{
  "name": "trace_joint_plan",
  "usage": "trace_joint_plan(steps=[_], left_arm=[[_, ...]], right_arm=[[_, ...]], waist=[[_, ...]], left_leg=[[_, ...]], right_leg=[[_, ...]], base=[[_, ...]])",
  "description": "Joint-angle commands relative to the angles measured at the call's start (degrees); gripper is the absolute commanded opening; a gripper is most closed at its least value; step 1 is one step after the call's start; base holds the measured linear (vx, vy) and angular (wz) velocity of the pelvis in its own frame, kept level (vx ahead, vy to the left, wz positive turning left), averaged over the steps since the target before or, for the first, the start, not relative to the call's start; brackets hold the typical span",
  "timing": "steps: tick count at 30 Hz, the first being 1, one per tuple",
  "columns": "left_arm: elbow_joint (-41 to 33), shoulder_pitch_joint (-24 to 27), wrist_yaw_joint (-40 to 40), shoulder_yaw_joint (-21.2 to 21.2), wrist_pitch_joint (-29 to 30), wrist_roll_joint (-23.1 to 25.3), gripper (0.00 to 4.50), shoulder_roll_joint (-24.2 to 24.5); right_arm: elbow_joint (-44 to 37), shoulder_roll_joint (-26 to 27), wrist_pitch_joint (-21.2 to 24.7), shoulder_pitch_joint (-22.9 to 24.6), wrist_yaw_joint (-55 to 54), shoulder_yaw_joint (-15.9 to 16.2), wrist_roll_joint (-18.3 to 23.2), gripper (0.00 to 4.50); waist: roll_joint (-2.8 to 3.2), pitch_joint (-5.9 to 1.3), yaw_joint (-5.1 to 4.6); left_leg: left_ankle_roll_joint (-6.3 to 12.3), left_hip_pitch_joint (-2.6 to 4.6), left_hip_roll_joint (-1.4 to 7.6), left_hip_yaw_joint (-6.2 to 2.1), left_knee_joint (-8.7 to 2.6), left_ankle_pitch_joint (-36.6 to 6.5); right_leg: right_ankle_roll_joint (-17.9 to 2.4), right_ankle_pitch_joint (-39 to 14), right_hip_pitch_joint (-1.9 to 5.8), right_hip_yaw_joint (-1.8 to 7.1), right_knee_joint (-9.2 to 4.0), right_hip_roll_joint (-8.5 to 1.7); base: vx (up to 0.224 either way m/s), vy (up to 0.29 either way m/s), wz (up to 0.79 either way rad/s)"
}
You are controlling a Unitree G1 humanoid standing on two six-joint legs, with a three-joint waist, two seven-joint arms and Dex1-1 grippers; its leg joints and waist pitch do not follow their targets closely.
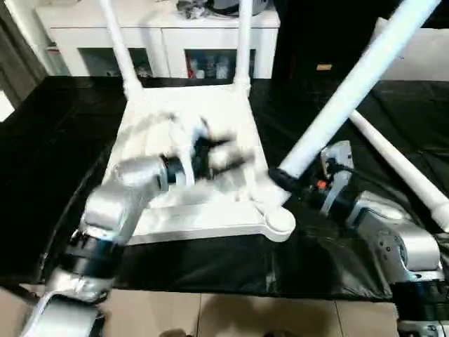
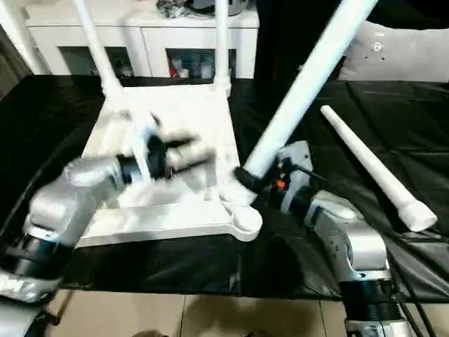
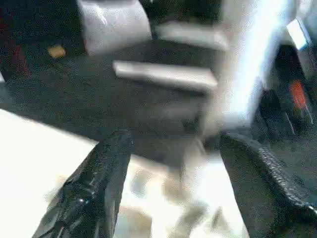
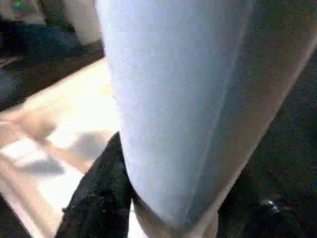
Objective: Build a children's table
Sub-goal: Pick table leg, then insert table leg to table base
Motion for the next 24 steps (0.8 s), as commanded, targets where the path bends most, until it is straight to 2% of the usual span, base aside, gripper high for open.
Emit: trace_joint_plan(steps=[1, 2, 4, 6, 10, 11, 15, 16, 20, 22, 24], left_arm=[[1.2, 0.3, -2.6, -2.7, -2.7, 3.0, 2.94, 1.3], [2.6, 1.1, -6.0, -5.5, -4.9, 5.1, 2.87, 2.8], [3.2, 1.5, -7.7, -6.8, -5.8, 6.1, 2.81, 3.5], [4.0, 2.2, -9.8, -8.6, -6.3, 7.3, 2.51, 4.4], [4.6, 3.2, -10.9, -9.9, -5.9, 7.4, 2.36, 5.0], [4.7, 3.4, -11.3, -10.1, -5.9, 7.6, 2.18, 5.0], [7.8, 3.6, -10.6, -11.4, -8.4, 10.5, 1.94, 4.7], [8.8, 3.7, -10.8, -11.9, -9.3, 11.7, 1.74, 4.8], [9.1, 4.0, -11.5, -11.9, -9.1, 11.4, 1.54, 4.6], [9.4, 4.0, -11.7, -12.2, -9.1, 11.7, 1.22, 4.7], [10.3, 3.9, -11.3, -12.2, -9.8, 12.4, 1.18, 4.5]], right_arm=[[-0.9, -0.1, 1.1, -0.6, -2.0, -0.5, -1.1, 1.88], [-1.5, 0.4, 0.1, -0.6, -2.3, -0.9, -1.4, 1.88], [-1.8, 0.8, -1.1, -0.6, -2.2, -1.0, -1.5, 1.88], [-2.4, 1.2, -3.2, -0.3, -1.2, -0.8, -1.2, 1.88], [-3.6, 0.6, -2.6, 0.6, -1.2, -0.2, -0.7, 1.88], [-4.1, 0.5, -2.4, 0.9, -1.2, -0.1, -0.5, 1.88], [-5.3, 0.6, -1.7, 1.6, -1.0, -0.1, 0.0, 1.88], [-5.4, 0.7, -1.8, 1.8, -0.9, -0.1, 0.1, 1.88], [-5.4, 0.7, -2.1, 1.8, -0.8, 0.0, -0.1, 1.88], [-5.5, 0.7, -2.2, 1.9, -0.8, 0.2, -0.1, 1.88], [-5.5, 0.6, -2.1, 2.0, -0.8, 0.5, -0.1, 1.88]], waist=[[-0.39, -3.97, -0.23], [-0.23, -3.95, -0.27], [-0.27, -3.95, -0.39], [-0.16, -4.09, -0.55], [-0.13, -3.96, -0.89], [-0.14, -3.96, -0.95], [-0.18, -3.86, -1.21], [-0.19, -3.88, -1.31], [-0.13, -3.83, -1.44], [-0.18, -3.78, -1.59], [-0.13, -3.82, -1.59]], left_leg=[[1.31, -0.14, 0.72, 0.18, -4.07, -6.7], [1.33, -0.20, 0.69, 0.16, -4.10, -7.0], [1.29, -0.17, 0.75, 0.18, -4.19, -7.6], [0.97, -0.29, 0.79, 0.18, -4.13, -7.2], [1.20, -0.16, 0.87, 0.19, -4.23, -8.1], [1.26, -0.20, 0.85, 0.22, -4.18, -8.1], [1.51, -0.26, 0.79, 0.19, -4.21, -8.6], [1.59, -0.28, 0.73, 0.20, -4.21, -8.6], [1.36, -0.27, 0.84, 0.15, -4.29, -9.1], [1.40, -0.32, 0.76, 0.15, -4.29, -9.4], [1.47, -0.27, 0.81, 0.13, -4.28, -9.3]], right_leg=[[-8.5, -14.9, 3.81, 2.18, -4.33, -2.52], [-8.1, -15.7, 3.74, 2.21, -4.46, -2.59], [-7.9, -16.1, 3.73, 2.29, -4.44, -2.66], [-8.2, -14.8, 3.85, 2.35, -4.15, -2.77], [-9.5, -14.2, 3.85, 2.32, -4.13, -2.66], [-9.6, -14.2, 3.87, 2.35, -4.12, -2.66], [-9.2, -15.7, 3.86, 2.30, -4.40, -2.64], [-8.8, -16.0, 3.88, 2.31, -4.53, -2.60], [-9.3, -16.2, 3.84, 2.31, -4.44, -2.71], [-9.1, -17.3, 3.87, 2.31, -4.57, -2.74], [-9.1, -17.4, 3.83, 2.33, -4.62, -2.77]], base=[[0.000, 0.000, 0.00], [0.000, 0.000, 0.00], [0.000, 0.000, 0.00], [0.000, 0.000, 0.00], [0.000, 0.000, 0.00], [0.000, 0.000, 0.00], [0.000, 0.000, 0.00], [0.000, 0.000, 0.00], [0.000, 0.000, 0.00], [0.000, 0.000, 0.00], [0.000, 0.000, 0.00]])
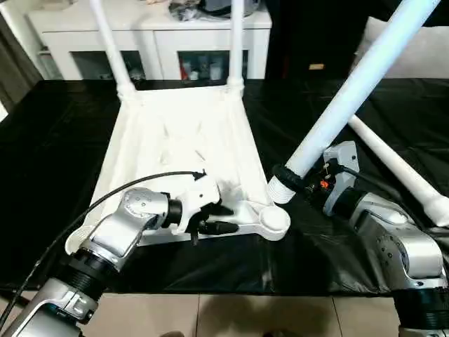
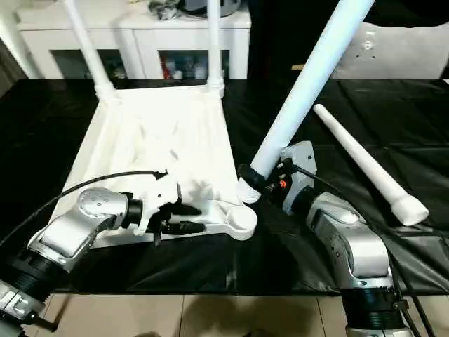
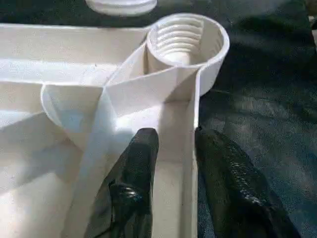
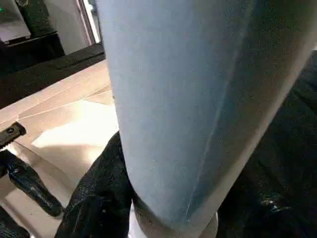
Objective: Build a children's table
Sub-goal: Insert table leg to table base
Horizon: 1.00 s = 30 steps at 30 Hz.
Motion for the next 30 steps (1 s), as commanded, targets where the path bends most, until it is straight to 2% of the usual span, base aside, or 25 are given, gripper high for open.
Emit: trace_joint_plan(steps=[1, 4, 6, 9, 14, 17, 22, 24, 26, 30], left_arm=[[1.7, -0.1, 0.4, 0.0, -1.0, 1.7, 1.16, 0.0], [2.6, -0.2, -0.2, -0.3, -1.6, 2.5, 0.77, 0.0], [3.1, -0.2, -0.5, -0.6, -1.9, 2.9, 0.76, 0.1], [3.4, -0.2, -0.6, -0.6, -2.1, 3.1, 0.50, 0.1], [5.1, -0.6, -0.9, -1.2, -3.6, 5.1, 0.04, 0.4], [5.4, -0.7, -0.9, -1.0, -3.6, 5.2, 0.01, 0.4], [5.9, -0.8, -0.3, 0.3, -1.1, 4.3, 0.00, -0.5], [5.8, -0.8, 0.4, 1.1, -0.4, 3.6, 0.00, -1.2], [5.9, -1.0, 0.8, 1.3, 0.1, 3.6, 0.00, -1.5], [5.9, -1.0, 0.8, 1.3, 0.4, 4.0, 0.00, -1.3]], right_arm=[[-1.6, -0.3, 0.1, -0.2, 0.3, 0.5, 0.5, 1.88], [-1.7, -0.3, 0.1, -0.1, 0.4, 0.8, 0.3, 1.88], [-1.6, -0.3, 0.0, -0.1, 0.5, 1.0, 0.1, 1.88], [-1.6, -0.3, 0.0, -0.1, 0.7, 1.2, 0.0, 1.88], [-2.2, -1.1, 0.7, -0.1, 2.2, 1.9, 0.5, 1.88], [-3.1, -2.0, 2.1, -0.4, 4.4, 2.8, 1.6, 1.88], [-5.6, -5.4, 5.3, -0.3, 11.2, 6.4, 3.3, 1.88], [-5.6, -6.4, 5.8, -0.4, 12.6, 7.6, 3.0, 1.88], [-3.3, -6.9, 4.6, -1.5, 12.4, 8.6, 0.8, 1.88], [-0.2, -7.7, 3.1, -3.2, 12.3, 9.4, -1.8, 1.88]], waist=[[-0.28, -3.75, 0.11], [-0.23, -3.76, 0.12], [-0.26, -3.74, 0.10], [-0.24, -3.73, 0.10], [-0.17, -3.52, 0.08], [-0.22, -3.46, 0.04], [-0.36, -3.41, 0.05], [-0.59, -3.47, 0.14], [-0.69, -3.44, 0.09], [-0.93, -3.43, -0.15]], left_leg=[[1.55, -0.42, 0.83, 0.06, -4.23, -9.6], [1.51, -0.37, 0.86, 0.01, -4.28, -9.9], [1.48, -0.39, 0.81, 0.03, -4.29, -10.0], [1.38, -0.37, 0.88, 0.02, -4.30, -10.2], [1.27, -0.23, 0.88, -0.03, -4.47, -11.9], [1.31, -0.22, 0.88, -0.13, -4.57, -12.4], [1.80, -0.16, 0.95, -0.06, -4.46, -12.5], [1.94, -0.26, 0.90, -0.07, -4.40, -11.8], [1.90, -0.48, 0.88, -0.11, -4.41, -11.4], [1.92, -0.32, 0.83, -0.08, -4.35, -11.5]], right_leg=[[-9.0, -17.5, 3.74, 2.26, -4.65, -2.72], [-9.0, -17.6, 3.74, 2.23, -4.68, -2.72], [-8.9, -17.8, 3.76, 2.26, -4.73, -2.74], [-9.1, -17.7, 3.73, 2.29, -4.70, -2.80], [-8.5, -20.4, 3.65, 2.25, -5.03, -2.81], [-7.6, -22.2, 3.69, 2.26, -5.16, -2.83], [-8.1, -21.9, 3.63, 2.29, -5.16, -2.78], [-8.1, -22.3, 3.73, 2.27, -5.20, -2.84], [-7.9, -22.7, 3.75, 2.26, -5.17, -2.91], [-7.4, -24.6, 3.51, 2.22, -5.35, -2.89]], base=[[0.000, 0.000, 0.00], [0.000, 0.000, 0.00], [0.000, 0.000, 0.00], [0.000, 0.000, 0.00], [0.000, 0.000, 0.00], [0.000, 0.000, 0.00], [0.000, 0.000, 0.00], [0.000, 0.000, 0.00], [0.000, 0.000, 0.00], [0.000, 0.000, 0.00]])
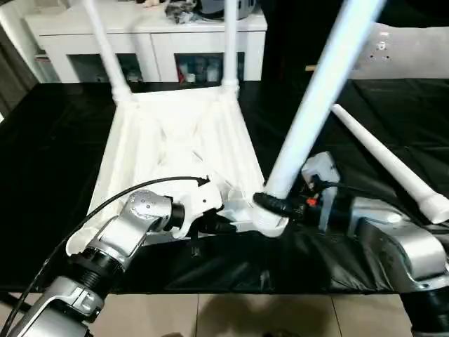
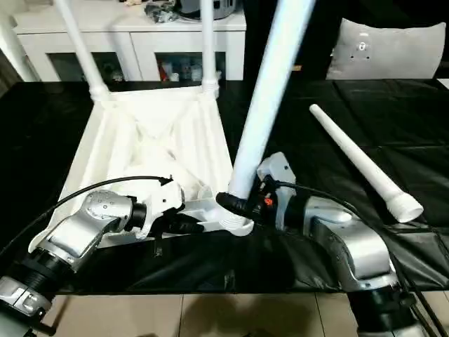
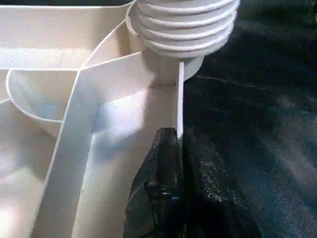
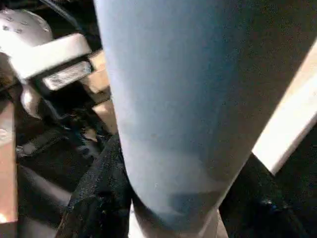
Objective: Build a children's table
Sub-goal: Insert table leg to table base
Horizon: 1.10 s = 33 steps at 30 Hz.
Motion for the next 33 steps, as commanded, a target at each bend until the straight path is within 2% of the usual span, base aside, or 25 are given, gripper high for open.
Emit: trace_joint_plan(steps=[1, 4, 11, 14, 16, 17, 22, 33], left_arm=[[1.4, 0.2, 1.8, 1.3, 1.1, 0.9, 0.00, 0.6], [0.7, 0.6, 0.5, 1.4, 0.1, 1.0, 0.00, 0.6], [0.8, 0.4, 0.6, 1.3, -0.1, 1.2, 0.00, 0.5], [1.7, -0.1, 1.3, 1.1, -0.1, 2.1, 0.00, 0.6], [2.0, -0.2, 1.3, 1.2, -0.3, 2.2, 0.00, 0.7], [2.1, -0.2, 1.2, 1.3, -0.4, 2.1, 0.00, 0.8], [2.0, -0.1, 1.0, 1.6, -1.2, 2.0, 0.00, 0.8], [1.6, 0.1, -0.5, 1.3, -2.6, 1.9, 0.00, 1.0]], right_arm=[[2.3, -1.0, -0.9, -1.5, 0.1, 0.9, -2.3, 1.88], [5.3, -1.5, -2.5, -3.1, 0.2, 2.5, -4.3, 1.88], [8.6, -0.7, -2.3, -5.1, 3.1, 4.0, -3.9, 1.88], [9.0, -0.9, -2.2, -5.6, 5.1, 4.9, -3.6, 1.88], [8.5, -1.6, -1.5, -5.7, 6.2, 5.2, -3.3, 1.88], [8.2, -2.1, -1.2, -5.8, 6.8, 5.3, -3.2, 1.88], [8.2, -3.2, -1.1, -5.8, 8.0, 5.6, -3.6, 1.88], [8.7, -3.9, -1.2, -5.7, 9.0, 5.7, -4.1, 1.88]], waist=[[-0.86, -3.44, 0.33], [-0.96, -3.39, 0.23], [-1.14, -3.50, 0.17], [-1.13, -3.40, 0.20], [-1.15, -3.43, 0.19], [-1.34, -3.39, 0.16], [-1.27, -3.37, 0.17], [-1.19, -3.39, 0.16]], left_leg=[[1.96, -0.61, 0.83, -0.03, -4.31, -11.3], [2.22, -0.65, 0.81, 0.03, -4.27, -11.2], [2.74, -0.70, 0.90, 0.01, -4.27, -11.1], [2.85, -0.68, 0.95, 0.02, -4.32, -11.3], [2.75, -0.67, 0.97, -0.02, -4.37, -11.5], [2.78, -0.68, 0.96, 0.00, -4.38, -11.7], [2.71, -0.63, 0.94, -0.03, -4.38, -12.2], [2.81, -0.63, 0.96, -0.06, -4.42, -12.2]], right_leg=[[-7.5, -24.5, 3.22, 2.18, -5.34, -2.93], [-7.4, -24.5, 3.18, 2.15, -5.38, -2.88], [-8.3, -22.7, 3.33, 2.15, -5.08, -2.86], [-8.1, -23.8, 3.25, 2.15, -5.20, -2.90], [-8.0, -23.8, 3.29, 2.15, -5.23, -2.91], [-7.9, -24.1, 3.28, 2.15, -5.30, -2.88], [-7.2, -25.9, 3.19, 2.15, -5.50, -2.95], [-7.4, -25.6, 3.09, 2.12, -5.50, -2.87]], base=[[0.000, 0.000, 0.00], [0.000, 0.000, 0.00], [0.000, 0.000, 0.00], [0.000, 0.000, 0.00], [0.000, 0.000, 0.00], [0.000, 0.000, 0.00], [0.000, 0.000, 0.00], [0.000, 0.000, 0.00]])
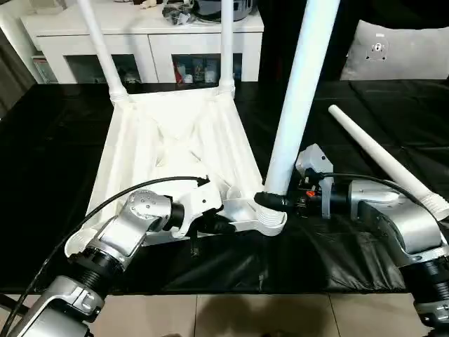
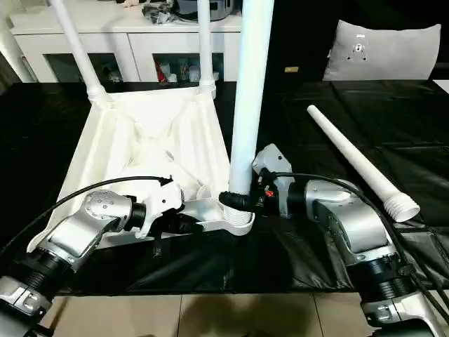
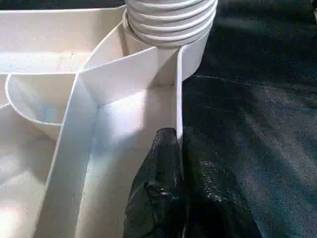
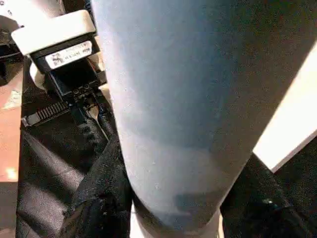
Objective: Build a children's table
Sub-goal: Insert table leg to table base
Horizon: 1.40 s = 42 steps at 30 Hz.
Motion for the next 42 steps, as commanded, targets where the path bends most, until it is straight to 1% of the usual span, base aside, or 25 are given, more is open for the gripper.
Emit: trace_joint_plan(steps=[1, 4, 9, 12, 15, 20, 25, 28, 31, 34, 36, 38, 39, 40, 42], left_arm=[[0.5, 0.3, -0.1, 1.2, -0.3, 0.9, 0.00, 1.0], [0.1, 0.4, -0.4, 1.1, -0.3, 0.7, 0.00, 1.0], [-0.6, 0.7, -1.1, 0.9, -0.3, 0.6, 0.00, 1.3], [-0.9, 1.0, -1.4, 0.8, -0.4, 0.6, 0.00, 1.4], [-1.0, 1.1, -1.4, 0.8, -0.4, 0.7, 0.00, 1.5], [-1.5, 1.5, -1.5, 0.6, -0.3, 0.8, 0.00, 1.7], [-1.8, 1.9, -1.7, 0.5, -0.2, 0.7, 0.00, 1.7], [-2.0, 2.0, -1.7, 0.4, -0.1, 0.9, 0.00, 1.7], [-2.0, 2.1, -1.7, 0.4, -0.1, 0.9, 0.00, 1.7], [-2.1, 2.1, -1.8, 0.3, -0.1, 1.0, 0.00, 1.7], [-2.1, 2.1, -1.8, 0.3, -0.1, 1.0, 0.00, 1.7], [-2.1, 2.1, -1.9, 0.4, -0.1, 1.1, 0.00, 1.7], [-2.2, 2.1, -1.9, 0.4, -0.1, 1.1, 0.00, 1.7], [-2.2, 2.1, -2.0, 0.4, 0.0, 1.0, 0.00, 1.6], [-2.2, 2.1, -2.0, 0.4, 0.0, 1.0, 0.00, 1.6]], right_arm=[[2.1, -0.5, 1.2, 0.7, 0.0, 1.8, -1.7, 1.88], [2.7, -0.5, 1.0, 0.5, 0.1, 1.7, -1.9, 1.88], [3.4, -0.5, 0.8, 0.4, 0.5, 1.8, -2.0, 1.88], [3.5, -0.5, 0.8, 0.5, 0.8, 2.0, -2.0, 1.88], [3.3, -0.7, 1.1, 0.6, 1.5, 2.1, -1.6, 1.88], [2.9, -1.1, 1.1, 0.9, 2.1, 2.3, -1.6, 1.88], [3.5, -1.3, 0.9, 0.7, 2.3, 1.9, -1.8, 1.88], [3.6, -1.3, 0.9, 0.5, 2.5, 1.8, -1.9, 1.88], [3.8, -1.2, 0.9, 0.3, 2.6, 1.7, -1.9, 1.88], [4.0, -1.0, 0.9, 0.3, 2.7, 1.9, -1.7, 1.88], [4.1, -0.8, 0.9, 0.3, 2.7, 1.9, -1.7, 1.88], [4.8, -0.1, 0.8, 0.2, 2.5, 1.6, -1.4, 1.88], [5.3, 0.3, 0.8, 0.1, 2.3, 1.2, -1.0, 1.88], [6.4, 1.2, 0.9, 0.0, 2.1, 0.2, -0.1, 1.88], [6.9, 1.6, 0.9, -0.1, 2.0, -0.4, 0.5, 1.88]], waist=[[-0.92, -3.25, 0.32], [-0.92, -3.25, 0.33], [-1.00, -3.29, 0.34], [-1.06, -3.26, 0.30], [-1.03, -3.26, 0.31], [-1.02, -3.33, 0.31], [-0.96, -3.32, 0.34], [-0.91, -3.32, 0.43], [-1.02, -3.33, 0.40], [-0.91, -3.33, 0.42], [-0.94, -3.34, 0.41], [-0.93, -3.36, 0.38], [-0.82, -3.33, 0.39], [-0.87, -3.30, 0.35], [-0.88, -3.30, 0.28]], left_leg=[[2.79, -0.70, 0.98, -0.06, -4.42, -12.1], [2.81, -0.64, 0.96, -0.03, -4.41, -12.2], [2.94, -0.76, 1.00, -0.05, -4.42, -11.5], [2.94, -0.67, 1.01, -0.01, -4.43, -11.9], [2.95, -0.71, 1.03, -0.04, -4.45, -11.8], [3.10, -0.75, 1.09, 0.01, -4.44, -11.0], [3.00, -0.63, 1.08, 0.05, -4.43, -11.0], [3.07, -0.72, 1.11, 0.05, -4.46, -10.8], [3.03, -0.70, 1.08, 0.07, -4.44, -10.9], [2.99, -0.67, 1.09, 0.06, -4.44, -11.1], [3.00, -0.68, 1.10, 0.06, -4.45, -11.0], [3.00, -0.65, 1.06, 0.07, -4.41, -11.1], [2.99, -0.66, 1.06, 0.05, -4.44, -11.2], [2.94, -0.66, 1.06, 0.07, -4.46, -11.5], [2.86, -0.67, 1.06, 0.02, -4.51, -11.8]], right_leg=[[-7.5, -25.3, 3.14, 2.14, -5.43, -2.90], [-7.6, -25.3, 3.12, 2.14, -5.45, -2.91], [-8.0, -24.3, 3.22, 2.17, -5.29, -2.94], [-8.1, -24.5, 3.16, 2.16, -5.35, -2.91], [-8.1, -24.5, 3.21, 2.18, -5.33, -2.94], [-8.8, -22.5, 3.28, 2.23, -5.11, -2.93], [-9.1, -22.5, 3.24, 2.24, -5.16, -2.92], [-9.4, -21.2, 3.35, 2.25, -5.00, -2.91], [-9.5, -21.3, 3.36, 2.25, -5.03, -2.90], [-9.5, -21.6, 3.35, 2.26, -5.05, -2.93], [-9.5, -21.5, 3.35, 2.25, -5.05, -2.93], [-9.6, -21.6, 3.33, 2.24, -5.05, -2.95], [-9.6, -21.7, 3.33, 2.24, -5.07, -2.94], [-9.5, -22.1, 3.30, 2.21, -5.15, -2.94], [-9.4, -22.6, 3.33, 2.15, -5.19, -2.94]], base=[[0.000, 0.000, 0.00], [0.000, 0.000, 0.00], [0.000, 0.000, 0.00], [0.000, 0.000, 0.00], [0.000, 0.000, 0.00], [0.000, 0.000, 0.00], [0.000, 0.000, 0.00], [0.000, 0.000, 0.00], [0.000, 0.000, 0.00], [0.000, 0.000, 0.00], [0.000, 0.000, 0.00], [0.000, 0.000, 0.00], [0.000, 0.000, 0.00], [0.000, 0.000, 0.00], [0.000, 0.000, 0.00]])
